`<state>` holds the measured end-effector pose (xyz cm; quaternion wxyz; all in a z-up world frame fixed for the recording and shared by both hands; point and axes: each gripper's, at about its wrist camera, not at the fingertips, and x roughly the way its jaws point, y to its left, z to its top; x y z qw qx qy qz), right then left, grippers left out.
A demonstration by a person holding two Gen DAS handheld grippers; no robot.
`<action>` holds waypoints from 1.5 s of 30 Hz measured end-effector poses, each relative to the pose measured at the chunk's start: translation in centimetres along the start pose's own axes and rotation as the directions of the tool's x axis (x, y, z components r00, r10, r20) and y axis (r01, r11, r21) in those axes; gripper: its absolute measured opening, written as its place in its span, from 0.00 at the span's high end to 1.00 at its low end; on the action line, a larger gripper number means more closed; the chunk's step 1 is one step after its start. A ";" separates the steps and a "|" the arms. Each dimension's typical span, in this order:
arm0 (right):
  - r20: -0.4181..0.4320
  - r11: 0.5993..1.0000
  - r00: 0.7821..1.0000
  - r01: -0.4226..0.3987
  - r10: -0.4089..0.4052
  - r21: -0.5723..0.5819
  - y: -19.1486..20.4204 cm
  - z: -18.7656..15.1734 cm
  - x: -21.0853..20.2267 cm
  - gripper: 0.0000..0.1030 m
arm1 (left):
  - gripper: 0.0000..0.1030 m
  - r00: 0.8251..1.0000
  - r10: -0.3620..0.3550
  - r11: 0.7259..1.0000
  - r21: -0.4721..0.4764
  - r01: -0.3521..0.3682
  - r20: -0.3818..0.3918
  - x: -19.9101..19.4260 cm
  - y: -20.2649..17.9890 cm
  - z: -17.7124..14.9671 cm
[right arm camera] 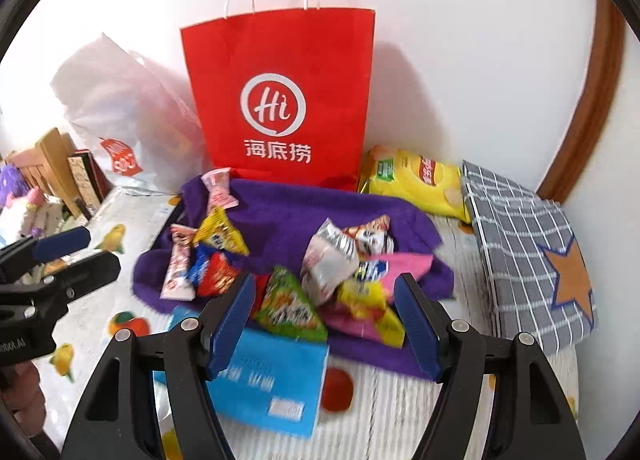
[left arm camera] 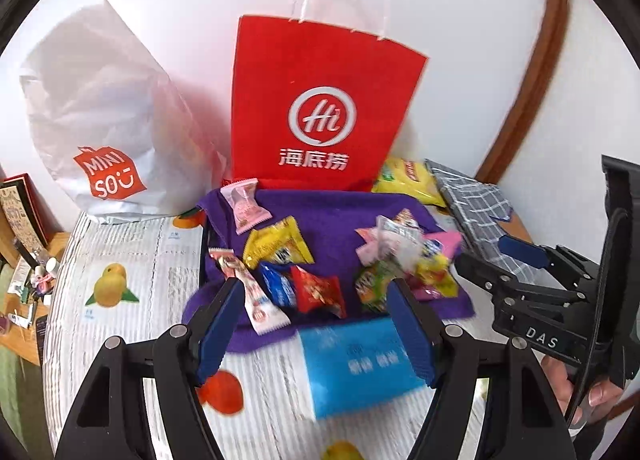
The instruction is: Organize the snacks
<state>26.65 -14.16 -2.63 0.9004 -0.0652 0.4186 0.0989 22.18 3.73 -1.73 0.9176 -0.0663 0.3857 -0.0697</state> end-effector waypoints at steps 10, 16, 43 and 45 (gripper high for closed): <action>0.067 0.998 0.996 0.051 -0.054 0.036 0.5 -4.9 -6.9 0.28 | 0.28 0.996 0.073 0.997 -0.015 -0.073 0.049 -6.2 -1.7 -4.5; 0.110 0.998 0.994 0.014 -0.021 0.069 0.3 -8.4 -10.3 0.13 | 0.16 0.989 0.106 0.994 -0.008 -0.106 0.100 -9.3 -2.7 -7.5; 0.204 0.993 0.973 0.101 -0.112 0.063 0.8 -17.2 -19.3 0.03 | 0.11 0.970 0.142 0.987 0.050 -0.155 0.198 -16.5 -7.2 -14.4; 0.200 0.993 0.974 0.096 -0.108 0.071 0.6 -17.3 -19.2 0.03 | 0.11 0.970 0.144 0.986 0.052 -0.157 0.195 -16.5 -7.3 -14.5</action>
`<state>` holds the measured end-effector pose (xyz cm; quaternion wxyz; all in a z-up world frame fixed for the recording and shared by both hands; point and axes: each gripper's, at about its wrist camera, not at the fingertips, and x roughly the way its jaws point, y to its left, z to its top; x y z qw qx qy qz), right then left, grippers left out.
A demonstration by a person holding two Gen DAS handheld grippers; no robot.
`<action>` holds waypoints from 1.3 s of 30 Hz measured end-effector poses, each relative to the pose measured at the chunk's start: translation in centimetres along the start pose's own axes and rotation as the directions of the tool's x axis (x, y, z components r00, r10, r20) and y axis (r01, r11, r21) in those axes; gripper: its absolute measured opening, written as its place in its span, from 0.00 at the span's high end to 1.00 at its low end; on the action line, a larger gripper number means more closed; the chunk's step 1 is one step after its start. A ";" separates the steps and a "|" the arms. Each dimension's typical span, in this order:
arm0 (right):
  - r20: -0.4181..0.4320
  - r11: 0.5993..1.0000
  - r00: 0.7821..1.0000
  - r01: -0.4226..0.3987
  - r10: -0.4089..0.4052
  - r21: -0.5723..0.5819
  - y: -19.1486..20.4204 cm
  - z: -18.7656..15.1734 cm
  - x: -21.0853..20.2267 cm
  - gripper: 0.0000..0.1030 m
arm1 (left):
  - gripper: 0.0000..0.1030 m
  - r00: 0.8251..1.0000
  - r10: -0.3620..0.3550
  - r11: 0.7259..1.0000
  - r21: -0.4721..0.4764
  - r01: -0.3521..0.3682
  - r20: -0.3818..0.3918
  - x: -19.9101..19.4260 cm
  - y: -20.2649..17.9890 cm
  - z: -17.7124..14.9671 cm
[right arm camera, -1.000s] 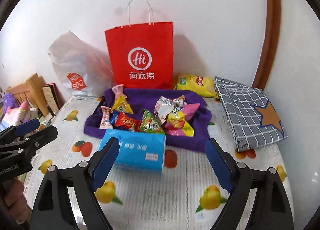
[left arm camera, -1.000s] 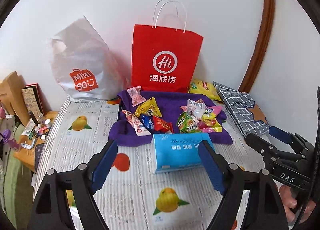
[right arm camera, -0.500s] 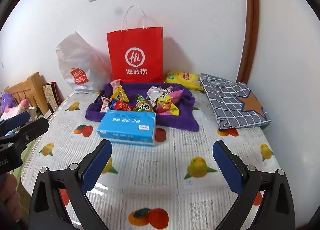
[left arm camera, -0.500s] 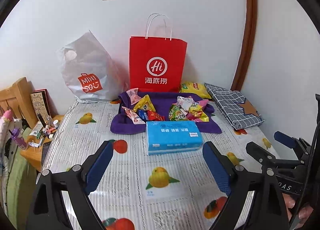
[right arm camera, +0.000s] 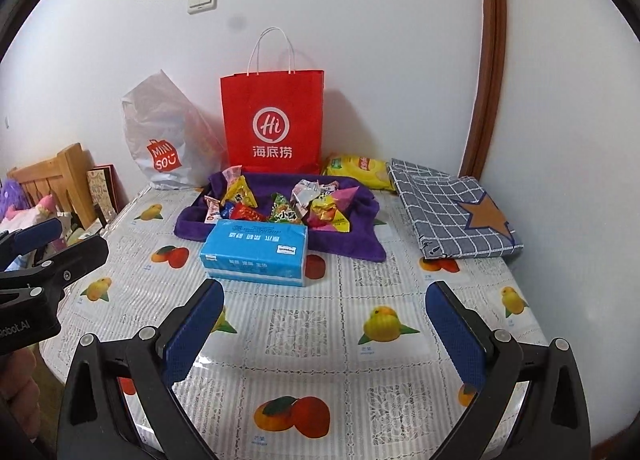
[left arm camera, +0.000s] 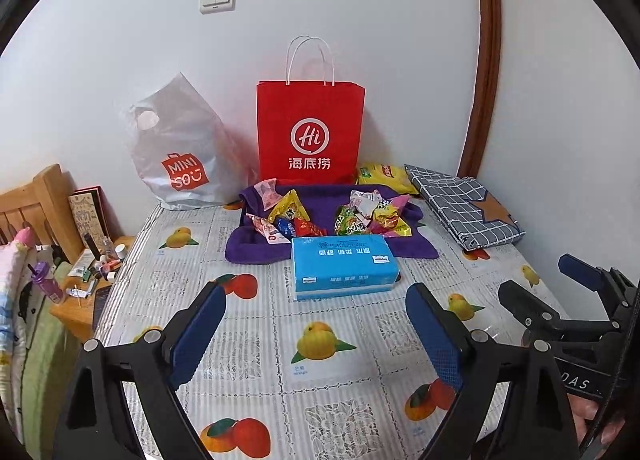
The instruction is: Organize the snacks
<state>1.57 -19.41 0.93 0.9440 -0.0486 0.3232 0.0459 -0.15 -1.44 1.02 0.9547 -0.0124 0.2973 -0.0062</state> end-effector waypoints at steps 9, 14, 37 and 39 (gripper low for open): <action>-0.014 1.000 1.000 -0.005 0.006 0.030 -0.7 -0.2 0.1 0.03 | 0.11 1.000 -0.003 1.000 0.004 0.003 -0.003 0.1 -0.3 -0.1; -0.012 1.000 1.000 -0.005 0.006 0.031 -0.7 -0.4 0.0 0.03 | 0.11 1.000 -0.002 1.000 0.008 0.002 -0.007 0.1 -0.5 -0.2; -0.011 1.000 1.000 -0.008 0.009 0.029 -0.4 -0.5 -0.1 0.03 | 0.11 1.000 0.000 1.000 0.002 0.000 -0.007 0.0 -0.4 -0.4; -0.010 1.000 1.000 -0.009 0.009 0.029 -0.4 -0.5 -0.1 0.03 | 0.11 1.000 -0.001 1.000 0.001 0.001 -0.006 0.0 -0.3 -0.4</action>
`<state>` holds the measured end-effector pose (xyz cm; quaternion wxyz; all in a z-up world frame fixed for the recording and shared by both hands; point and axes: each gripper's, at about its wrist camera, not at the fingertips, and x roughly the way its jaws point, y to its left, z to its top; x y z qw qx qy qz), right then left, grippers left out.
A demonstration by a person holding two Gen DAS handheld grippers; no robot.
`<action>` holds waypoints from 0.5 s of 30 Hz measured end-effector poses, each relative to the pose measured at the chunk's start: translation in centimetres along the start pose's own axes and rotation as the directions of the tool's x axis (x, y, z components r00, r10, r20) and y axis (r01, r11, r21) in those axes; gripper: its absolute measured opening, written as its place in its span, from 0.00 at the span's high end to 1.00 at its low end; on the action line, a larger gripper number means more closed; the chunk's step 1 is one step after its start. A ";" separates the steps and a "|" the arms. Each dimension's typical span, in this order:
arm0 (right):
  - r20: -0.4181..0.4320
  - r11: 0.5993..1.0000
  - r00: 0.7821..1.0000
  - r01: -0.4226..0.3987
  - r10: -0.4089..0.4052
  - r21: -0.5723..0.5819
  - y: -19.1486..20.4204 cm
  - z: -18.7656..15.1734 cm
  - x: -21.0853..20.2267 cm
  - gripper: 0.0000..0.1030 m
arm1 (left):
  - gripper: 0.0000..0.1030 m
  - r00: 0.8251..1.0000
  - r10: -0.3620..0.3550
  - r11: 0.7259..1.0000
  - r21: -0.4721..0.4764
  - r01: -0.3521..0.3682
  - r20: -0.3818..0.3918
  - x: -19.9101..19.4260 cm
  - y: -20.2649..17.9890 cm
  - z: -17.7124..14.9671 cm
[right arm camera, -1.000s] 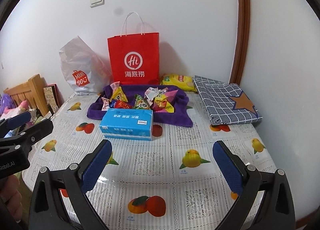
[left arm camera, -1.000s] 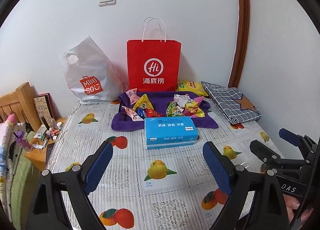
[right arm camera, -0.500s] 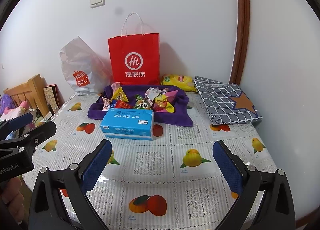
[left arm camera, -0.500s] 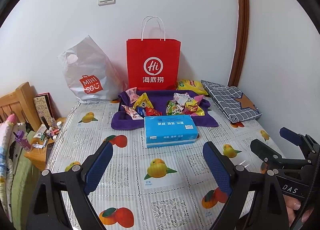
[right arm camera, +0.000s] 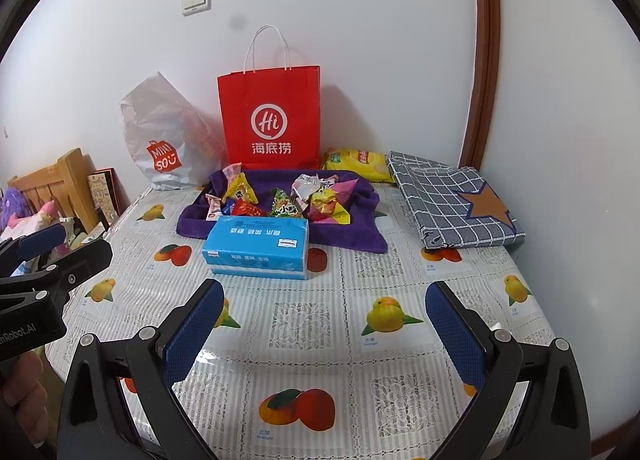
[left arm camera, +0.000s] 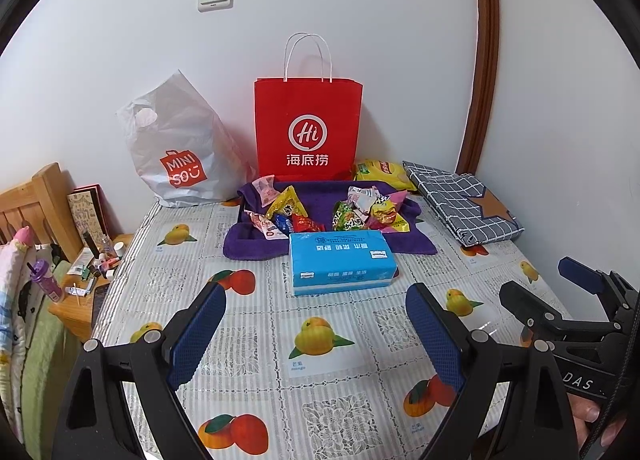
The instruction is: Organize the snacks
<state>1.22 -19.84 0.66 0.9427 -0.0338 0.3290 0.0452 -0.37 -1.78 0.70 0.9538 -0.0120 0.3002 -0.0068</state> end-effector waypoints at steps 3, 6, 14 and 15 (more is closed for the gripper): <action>0.000 1.000 1.000 0.000 0.000 0.000 0.0 0.0 0.0 0.03 | 0.11 1.000 0.000 1.000 -0.002 0.000 0.001 -0.1 0.0 0.0; -0.001 1.000 1.000 0.001 -0.001 0.001 0.1 0.0 0.0 0.03 | 0.11 1.000 0.000 1.000 0.001 0.000 0.000 -0.1 0.0 0.0; 0.000 1.000 1.000 0.000 0.000 0.000 0.2 -0.1 -0.1 0.03 | 0.11 1.000 0.000 1.000 0.001 0.000 0.000 -0.1 0.0 0.0; 0.000 1.000 1.000 0.000 0.000 0.001 0.2 -0.1 -0.1 0.03 | 0.11 1.000 0.000 1.000 0.000 0.000 0.000 -0.1 0.0 0.0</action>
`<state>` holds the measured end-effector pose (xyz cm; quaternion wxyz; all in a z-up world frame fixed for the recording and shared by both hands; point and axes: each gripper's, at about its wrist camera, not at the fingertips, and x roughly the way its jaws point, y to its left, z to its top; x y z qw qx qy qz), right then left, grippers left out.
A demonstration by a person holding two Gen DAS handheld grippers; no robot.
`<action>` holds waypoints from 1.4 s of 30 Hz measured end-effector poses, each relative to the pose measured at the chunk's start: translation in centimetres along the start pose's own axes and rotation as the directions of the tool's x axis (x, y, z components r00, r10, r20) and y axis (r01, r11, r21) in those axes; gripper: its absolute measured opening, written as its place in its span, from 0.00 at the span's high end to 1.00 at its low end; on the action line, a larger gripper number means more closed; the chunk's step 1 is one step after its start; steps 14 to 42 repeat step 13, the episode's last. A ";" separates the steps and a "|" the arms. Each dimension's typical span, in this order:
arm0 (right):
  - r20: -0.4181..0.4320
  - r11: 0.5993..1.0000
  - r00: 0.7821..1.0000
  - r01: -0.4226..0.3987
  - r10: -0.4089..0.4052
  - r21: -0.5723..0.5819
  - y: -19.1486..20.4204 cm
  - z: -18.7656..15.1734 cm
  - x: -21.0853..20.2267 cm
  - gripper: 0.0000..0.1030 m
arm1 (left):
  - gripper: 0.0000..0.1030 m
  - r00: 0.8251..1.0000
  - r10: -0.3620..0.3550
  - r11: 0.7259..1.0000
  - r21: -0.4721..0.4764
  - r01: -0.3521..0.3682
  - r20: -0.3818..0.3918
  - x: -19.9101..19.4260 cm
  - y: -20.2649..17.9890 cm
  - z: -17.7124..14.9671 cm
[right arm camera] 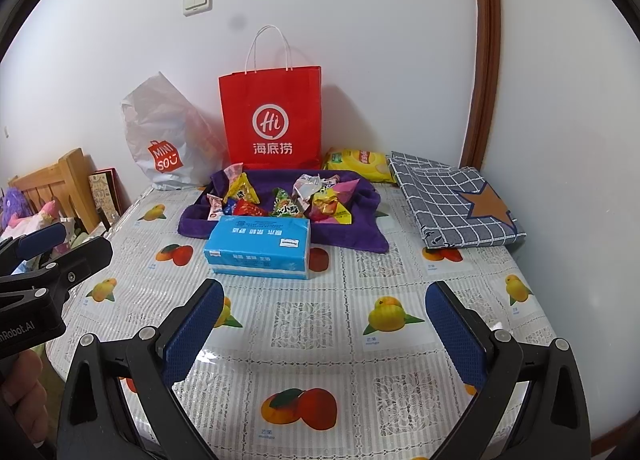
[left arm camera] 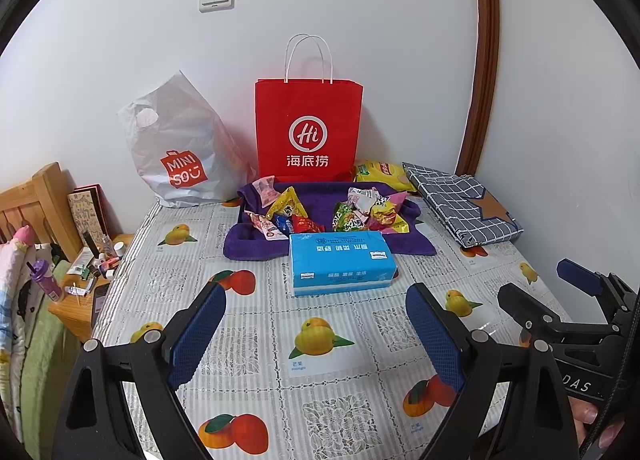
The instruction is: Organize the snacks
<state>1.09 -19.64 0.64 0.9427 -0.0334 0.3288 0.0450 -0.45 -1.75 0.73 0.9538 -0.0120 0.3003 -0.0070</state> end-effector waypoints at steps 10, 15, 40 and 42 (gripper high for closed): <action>0.001 1.000 1.000 -0.001 0.001 -0.001 0.1 -0.1 -0.1 0.03 | 0.11 1.000 -0.001 1.000 -0.002 0.001 0.000 0.0 0.1 0.0; 0.002 1.000 1.000 -0.001 0.001 -0.002 0.2 -0.1 -0.1 0.03 | 0.11 1.000 -0.001 1.000 0.000 0.001 0.004 -0.1 0.1 0.0; 0.002 1.000 1.000 -0.001 0.001 -0.002 0.2 -0.1 -0.1 0.03 | 0.11 1.000 -0.001 1.000 0.000 0.001 0.004 -0.1 0.1 0.0; 0.002 1.000 1.000 -0.001 0.001 -0.002 0.2 -0.1 -0.1 0.03 | 0.11 1.000 -0.001 1.000 0.000 0.001 0.004 -0.1 0.1 0.0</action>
